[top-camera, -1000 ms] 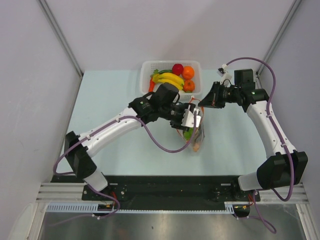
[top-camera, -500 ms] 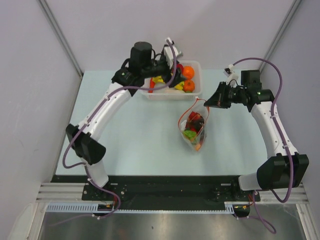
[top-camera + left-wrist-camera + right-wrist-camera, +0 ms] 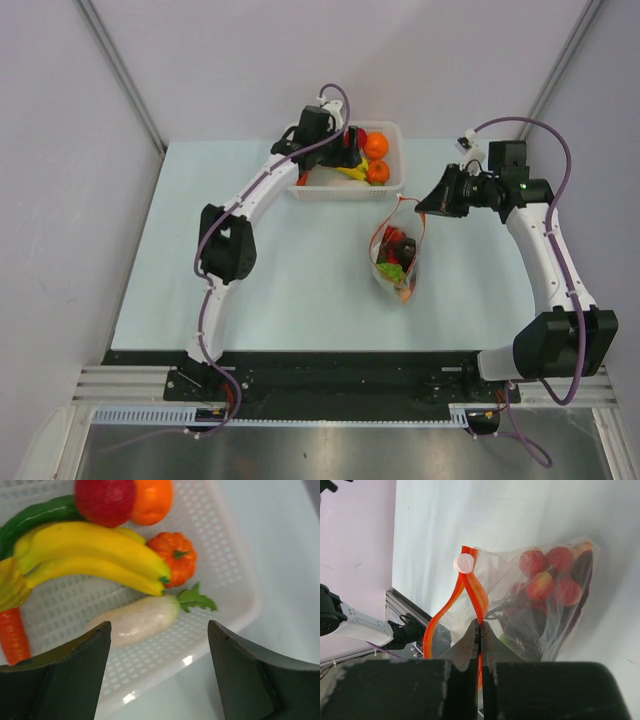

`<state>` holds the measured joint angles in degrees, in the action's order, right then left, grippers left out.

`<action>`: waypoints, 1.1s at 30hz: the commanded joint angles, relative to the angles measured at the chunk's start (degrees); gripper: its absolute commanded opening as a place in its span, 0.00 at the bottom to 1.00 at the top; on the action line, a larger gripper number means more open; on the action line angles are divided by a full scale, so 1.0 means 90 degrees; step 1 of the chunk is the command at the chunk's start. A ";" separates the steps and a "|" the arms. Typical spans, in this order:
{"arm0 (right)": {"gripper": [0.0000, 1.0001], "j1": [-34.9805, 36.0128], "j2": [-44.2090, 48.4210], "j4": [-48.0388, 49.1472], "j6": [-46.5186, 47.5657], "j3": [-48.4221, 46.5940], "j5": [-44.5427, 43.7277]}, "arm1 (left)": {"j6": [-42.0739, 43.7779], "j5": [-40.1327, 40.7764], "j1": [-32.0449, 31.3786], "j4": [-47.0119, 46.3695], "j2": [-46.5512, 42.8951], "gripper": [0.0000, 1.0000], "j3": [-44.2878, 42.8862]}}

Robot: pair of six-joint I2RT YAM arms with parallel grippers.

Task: Place the food in the zip-top bag and seal the zipper
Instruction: Pick up the fake vegetable from the bin.

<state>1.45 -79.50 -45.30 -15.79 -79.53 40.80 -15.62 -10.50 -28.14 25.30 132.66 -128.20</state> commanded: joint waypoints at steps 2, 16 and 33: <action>0.00 -0.0044 0.0201 0.0092 0.0026 -0.0099 -0.0158 | -0.0063 0.1154 0.0255 -0.0253 -0.0024 0.78 -0.0071; 0.00 -0.0054 0.0084 0.0346 -0.0130 -0.0050 -0.0207 | 0.0983 0.2446 0.0646 0.0334 0.0494 0.62 0.0221; 0.00 -0.0054 -0.0141 0.0365 -0.0189 -0.0265 -0.0275 | 0.1130 0.2164 0.0763 0.0812 0.1842 0.64 -0.1029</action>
<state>1.26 -80.27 -44.64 -16.88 -79.53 39.22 -5.52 11.25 -21.93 30.28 148.35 -133.95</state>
